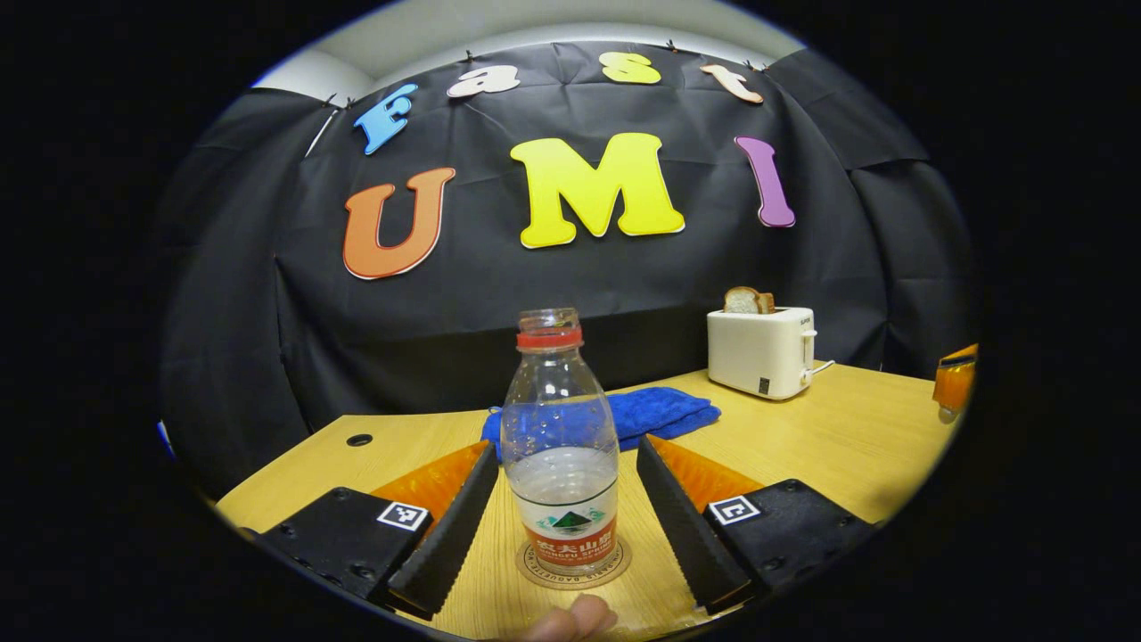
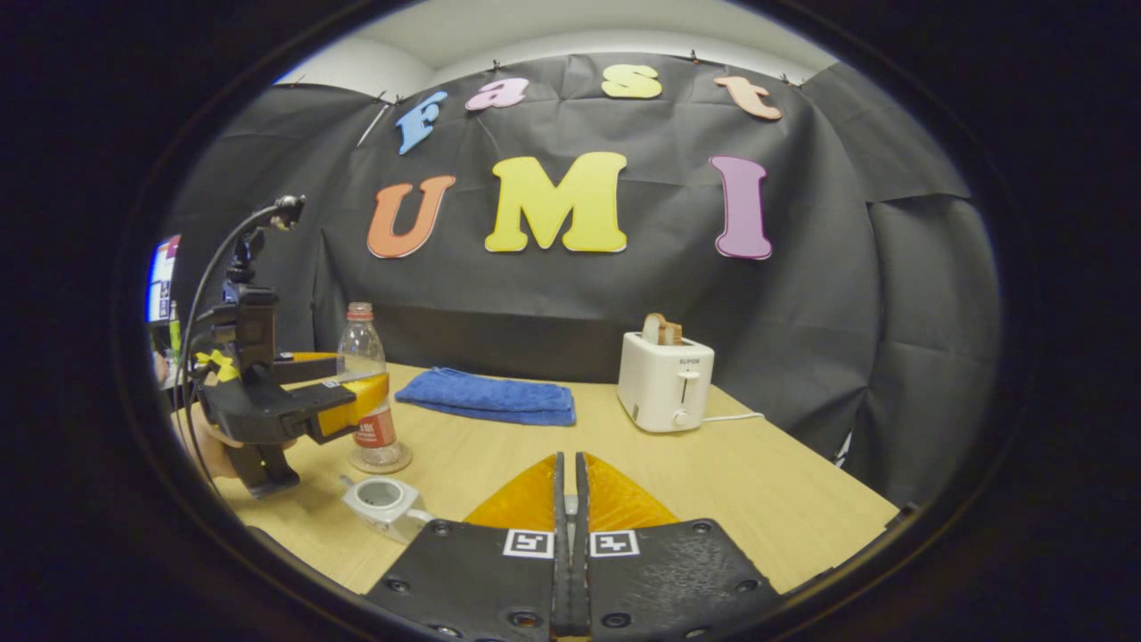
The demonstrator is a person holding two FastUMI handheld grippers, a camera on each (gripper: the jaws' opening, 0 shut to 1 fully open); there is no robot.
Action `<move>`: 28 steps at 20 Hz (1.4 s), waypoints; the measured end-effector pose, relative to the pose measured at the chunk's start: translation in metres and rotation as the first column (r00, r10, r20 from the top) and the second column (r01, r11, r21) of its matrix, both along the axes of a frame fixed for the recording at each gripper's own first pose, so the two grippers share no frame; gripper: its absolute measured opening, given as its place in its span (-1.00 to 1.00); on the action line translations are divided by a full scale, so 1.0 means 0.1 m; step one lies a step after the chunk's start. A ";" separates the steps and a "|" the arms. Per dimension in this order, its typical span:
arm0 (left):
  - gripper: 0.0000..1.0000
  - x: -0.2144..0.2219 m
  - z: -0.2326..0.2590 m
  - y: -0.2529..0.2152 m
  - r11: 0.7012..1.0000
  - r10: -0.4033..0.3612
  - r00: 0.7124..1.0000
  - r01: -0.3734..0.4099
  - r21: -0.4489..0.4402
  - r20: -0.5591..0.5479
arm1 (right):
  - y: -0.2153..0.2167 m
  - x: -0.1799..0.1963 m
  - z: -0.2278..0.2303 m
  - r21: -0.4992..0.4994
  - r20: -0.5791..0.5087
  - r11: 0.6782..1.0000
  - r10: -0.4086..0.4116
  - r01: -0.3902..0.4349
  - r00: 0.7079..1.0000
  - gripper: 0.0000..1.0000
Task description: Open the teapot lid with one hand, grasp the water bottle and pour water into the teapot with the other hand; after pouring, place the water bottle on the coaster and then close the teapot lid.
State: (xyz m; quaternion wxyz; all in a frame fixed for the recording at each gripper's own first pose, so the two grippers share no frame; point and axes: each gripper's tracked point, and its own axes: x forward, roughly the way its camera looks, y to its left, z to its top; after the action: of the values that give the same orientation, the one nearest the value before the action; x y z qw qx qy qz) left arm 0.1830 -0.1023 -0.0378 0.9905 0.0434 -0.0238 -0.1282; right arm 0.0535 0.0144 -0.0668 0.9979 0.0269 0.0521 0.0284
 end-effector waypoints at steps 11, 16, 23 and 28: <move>0.97 -0.84 -0.02 0.69 0.993 0.110 0.992 -0.112 -0.042 -0.058 | -0.13 0.05 -0.02 -0.005 0.000 1.000 -0.029 0.029 1.000 -1.00; 0.96 -1.23 0.09 0.88 0.990 0.134 0.991 -0.135 -0.050 -0.021 | -0.07 0.10 -0.04 -0.015 -0.011 1.000 -0.014 0.014 1.000 -0.99; 0.95 -1.64 0.43 1.04 0.988 0.129 0.992 -0.129 -0.084 -0.011 | 0.70 0.08 0.04 -0.024 -0.001 0.987 0.162 -0.162 0.987 -0.96; 0.95 -1.64 0.40 1.13 0.989 0.129 0.991 -0.131 -0.074 -0.035 | 1.33 0.13 0.07 -0.006 0.002 0.969 0.245 -0.245 0.969 -0.96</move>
State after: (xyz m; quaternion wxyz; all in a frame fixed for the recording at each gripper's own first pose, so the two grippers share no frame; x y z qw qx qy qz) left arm 0.0194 0.0108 0.0022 0.9979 0.0051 -0.0111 -0.0629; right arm 0.0664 0.1474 -0.0596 0.9869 0.0174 0.0536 0.1513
